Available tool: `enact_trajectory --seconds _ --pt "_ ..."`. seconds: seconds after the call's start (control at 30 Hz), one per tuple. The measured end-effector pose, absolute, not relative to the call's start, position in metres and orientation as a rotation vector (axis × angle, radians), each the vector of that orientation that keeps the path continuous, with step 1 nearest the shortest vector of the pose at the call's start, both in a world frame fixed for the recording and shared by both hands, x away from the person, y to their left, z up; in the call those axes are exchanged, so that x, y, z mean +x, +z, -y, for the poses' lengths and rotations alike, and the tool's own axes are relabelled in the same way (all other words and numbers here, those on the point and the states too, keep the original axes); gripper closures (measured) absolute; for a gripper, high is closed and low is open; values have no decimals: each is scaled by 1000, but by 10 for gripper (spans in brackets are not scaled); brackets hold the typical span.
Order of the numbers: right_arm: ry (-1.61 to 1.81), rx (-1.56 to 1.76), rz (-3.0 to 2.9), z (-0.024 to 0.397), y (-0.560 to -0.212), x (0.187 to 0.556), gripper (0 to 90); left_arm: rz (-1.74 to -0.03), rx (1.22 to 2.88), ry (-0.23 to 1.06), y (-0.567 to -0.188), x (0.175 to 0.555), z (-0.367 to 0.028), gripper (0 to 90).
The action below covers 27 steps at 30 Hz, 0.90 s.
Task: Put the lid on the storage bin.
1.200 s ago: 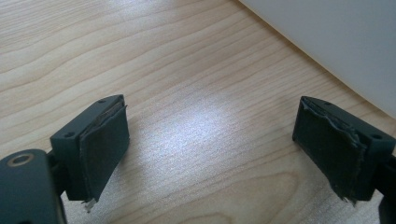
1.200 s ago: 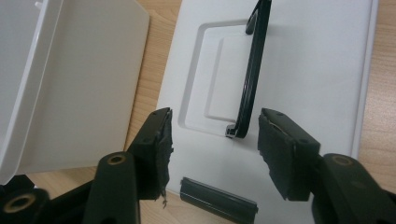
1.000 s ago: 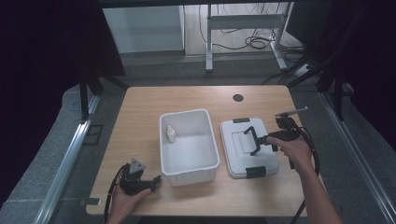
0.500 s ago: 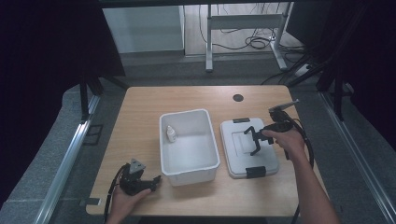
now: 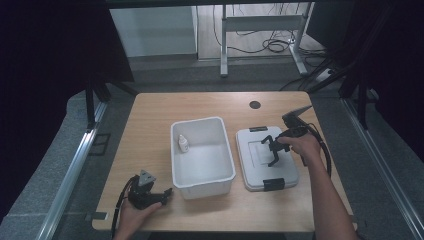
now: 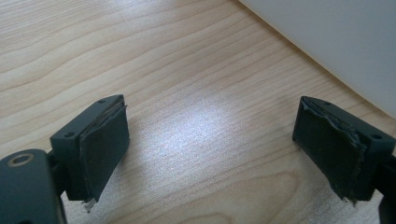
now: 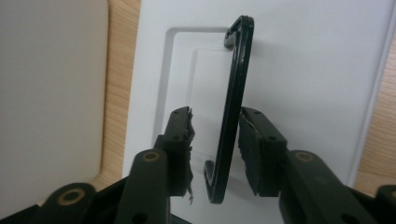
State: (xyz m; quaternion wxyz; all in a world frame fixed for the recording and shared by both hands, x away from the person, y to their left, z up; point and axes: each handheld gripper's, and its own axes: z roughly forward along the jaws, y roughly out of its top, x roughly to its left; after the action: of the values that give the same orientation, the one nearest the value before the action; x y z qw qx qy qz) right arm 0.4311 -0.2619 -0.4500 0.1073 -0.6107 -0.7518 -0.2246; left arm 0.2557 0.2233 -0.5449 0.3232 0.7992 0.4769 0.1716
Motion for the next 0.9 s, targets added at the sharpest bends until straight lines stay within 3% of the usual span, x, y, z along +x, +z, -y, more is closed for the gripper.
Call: enact_trajectory --seconds 0.23,0.33,0.9 --pt "-574 -1815 2166 260 -460 437 748 -1251 2097 450 -545 256 -223 106" --pt "-542 -1838 2135 257 -464 439 825 -1251 2098 450 -545 256 -223 106" --pt "-592 -1897 2046 257 -451 432 845 -1252 2097 450 -545 256 -223 106"
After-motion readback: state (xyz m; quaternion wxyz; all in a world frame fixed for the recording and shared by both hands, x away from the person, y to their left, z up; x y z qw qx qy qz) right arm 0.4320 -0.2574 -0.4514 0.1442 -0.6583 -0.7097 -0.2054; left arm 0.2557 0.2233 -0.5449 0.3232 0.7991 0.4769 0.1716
